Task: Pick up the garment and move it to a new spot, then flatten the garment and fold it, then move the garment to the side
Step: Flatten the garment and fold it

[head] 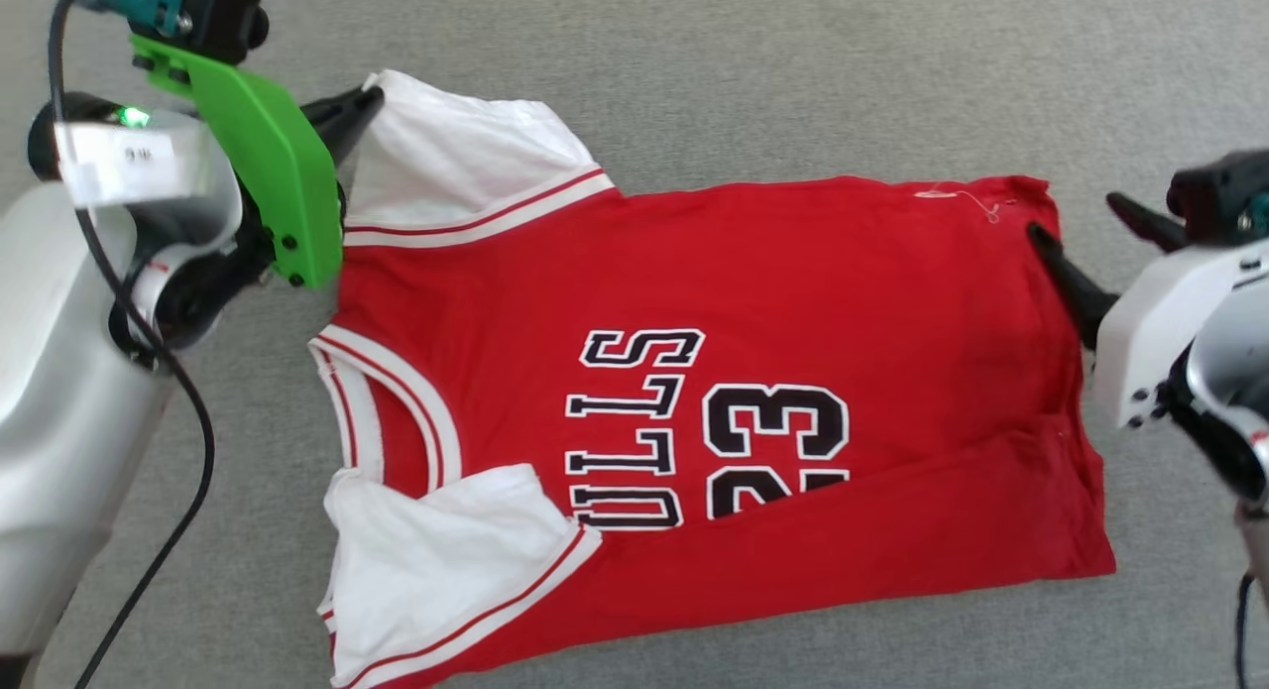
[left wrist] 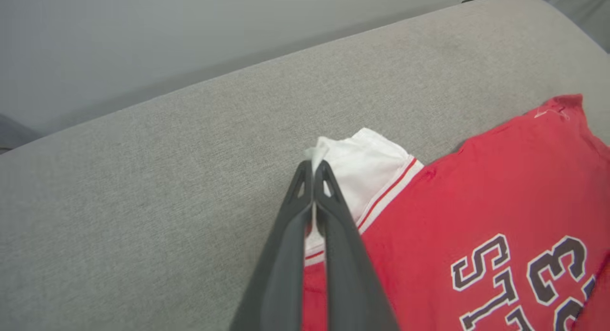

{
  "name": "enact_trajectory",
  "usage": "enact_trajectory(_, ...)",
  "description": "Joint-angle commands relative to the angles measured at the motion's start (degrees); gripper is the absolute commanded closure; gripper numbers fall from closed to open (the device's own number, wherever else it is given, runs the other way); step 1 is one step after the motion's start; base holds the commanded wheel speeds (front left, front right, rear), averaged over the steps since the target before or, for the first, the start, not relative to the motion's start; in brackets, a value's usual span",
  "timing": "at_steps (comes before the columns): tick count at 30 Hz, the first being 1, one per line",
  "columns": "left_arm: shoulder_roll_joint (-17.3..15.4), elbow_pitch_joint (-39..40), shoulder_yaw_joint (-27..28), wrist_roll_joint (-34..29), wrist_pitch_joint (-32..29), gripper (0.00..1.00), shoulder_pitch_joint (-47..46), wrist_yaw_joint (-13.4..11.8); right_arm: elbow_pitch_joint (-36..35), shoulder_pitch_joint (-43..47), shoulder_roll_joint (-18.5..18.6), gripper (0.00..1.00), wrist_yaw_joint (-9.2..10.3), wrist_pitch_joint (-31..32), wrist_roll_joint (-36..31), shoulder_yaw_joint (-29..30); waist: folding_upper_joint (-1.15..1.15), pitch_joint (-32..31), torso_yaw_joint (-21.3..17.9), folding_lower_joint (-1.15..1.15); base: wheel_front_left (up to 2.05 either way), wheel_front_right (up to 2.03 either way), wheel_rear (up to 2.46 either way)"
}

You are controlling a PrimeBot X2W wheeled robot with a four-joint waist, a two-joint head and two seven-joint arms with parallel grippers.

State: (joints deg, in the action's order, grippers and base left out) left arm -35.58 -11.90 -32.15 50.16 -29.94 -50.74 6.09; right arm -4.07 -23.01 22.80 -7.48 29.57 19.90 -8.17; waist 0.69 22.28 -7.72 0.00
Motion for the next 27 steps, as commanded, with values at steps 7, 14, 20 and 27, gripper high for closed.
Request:
enact_trajectory(7, -3.6, 15.6, 0.8, 0.4, 0.1, 1.0, 7.1, -4.8, 8.8, -9.1, 6.4, 0.0, -0.01, 8.4, 2.1, -2.8, -0.69, 2.3, 4.6, 0.0, 0.0, 0.0, 0.0)
enact_trajectory(14, -4.5, 22.3, 0.9, -0.5, 0.4, 1.0, 8.8, -6.8, 17.4, -13.8, 8.0, 0.0, -0.01, 9.2, 2.7, -5.4, -0.69, 4.5, 6.9, 0.0, 0.0, 0.0, 0.0)
enact_trajectory(20, -4.2, 24.4, 0.6, -0.8, 0.5, 1.0, 9.0, -7.3, 23.1, -15.4, 8.0, 0.0, -0.01, 8.1, 3.1, -8.3, -0.69, 5.5, 8.1, 0.0, 0.0, 0.0, 0.0)
enact_trajectory(27, -4.3, 23.6, 0.4, -1.2, 1.2, 1.0, 9.7, -7.7, 27.8, -15.6, 7.1, 1.0, -0.01, 5.4, 3.9, -10.1, -0.69, 4.7, 8.4, 0.0, 0.0, 0.0, 0.0)
